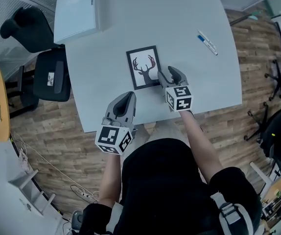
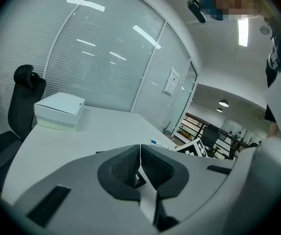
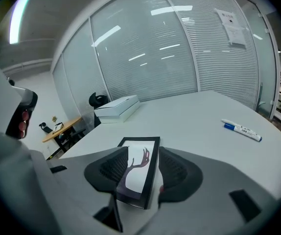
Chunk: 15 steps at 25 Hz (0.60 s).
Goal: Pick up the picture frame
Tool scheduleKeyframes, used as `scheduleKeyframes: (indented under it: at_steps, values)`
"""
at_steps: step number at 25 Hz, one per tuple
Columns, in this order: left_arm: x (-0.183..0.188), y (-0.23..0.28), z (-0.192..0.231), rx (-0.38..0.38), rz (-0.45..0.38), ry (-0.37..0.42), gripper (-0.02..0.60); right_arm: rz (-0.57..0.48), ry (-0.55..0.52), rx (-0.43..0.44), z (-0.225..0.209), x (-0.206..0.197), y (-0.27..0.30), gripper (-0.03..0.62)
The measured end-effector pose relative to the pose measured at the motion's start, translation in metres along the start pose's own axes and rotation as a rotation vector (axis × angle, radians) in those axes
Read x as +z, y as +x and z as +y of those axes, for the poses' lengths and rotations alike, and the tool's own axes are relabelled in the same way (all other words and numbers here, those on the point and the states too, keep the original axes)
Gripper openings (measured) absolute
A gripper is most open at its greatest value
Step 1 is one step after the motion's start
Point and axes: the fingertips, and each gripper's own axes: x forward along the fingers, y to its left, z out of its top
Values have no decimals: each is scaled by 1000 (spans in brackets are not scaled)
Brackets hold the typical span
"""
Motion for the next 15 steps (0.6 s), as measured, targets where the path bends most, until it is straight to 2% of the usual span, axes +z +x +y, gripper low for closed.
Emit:
scheduleKeyframes:
  at_steps: [9, 15]
  values:
    - [-11, 6, 12, -21, 46, -16, 25, 116, -12, -52, -13, -36, 50, 183]
    - [-12, 9, 16, -34, 54, -18, 25, 155, -3, -71, -20, -47, 64, 176]
